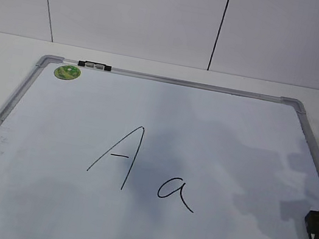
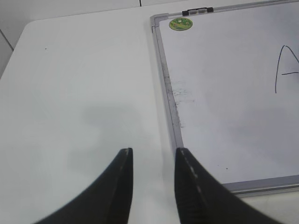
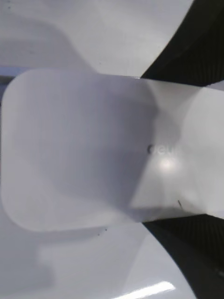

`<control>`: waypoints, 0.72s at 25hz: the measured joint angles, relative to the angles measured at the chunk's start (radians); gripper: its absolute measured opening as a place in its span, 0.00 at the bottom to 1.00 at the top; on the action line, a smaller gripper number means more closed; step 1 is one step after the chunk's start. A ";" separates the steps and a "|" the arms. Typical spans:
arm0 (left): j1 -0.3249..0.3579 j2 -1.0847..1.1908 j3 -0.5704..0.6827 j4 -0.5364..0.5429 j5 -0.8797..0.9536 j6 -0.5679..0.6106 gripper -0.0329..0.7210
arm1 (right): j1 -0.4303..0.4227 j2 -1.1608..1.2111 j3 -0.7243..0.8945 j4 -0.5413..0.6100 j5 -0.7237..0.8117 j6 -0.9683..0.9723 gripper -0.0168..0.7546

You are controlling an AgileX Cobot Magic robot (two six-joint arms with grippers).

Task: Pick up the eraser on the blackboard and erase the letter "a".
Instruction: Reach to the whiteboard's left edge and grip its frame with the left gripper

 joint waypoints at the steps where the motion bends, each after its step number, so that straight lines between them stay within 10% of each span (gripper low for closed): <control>1: 0.000 0.000 0.000 0.000 0.000 0.000 0.36 | 0.000 0.000 0.000 0.000 0.000 0.000 0.75; 18: 0.000 0.000 0.000 0.000 0.000 0.000 0.35 | 0.000 0.005 -0.044 0.002 0.080 0.000 0.75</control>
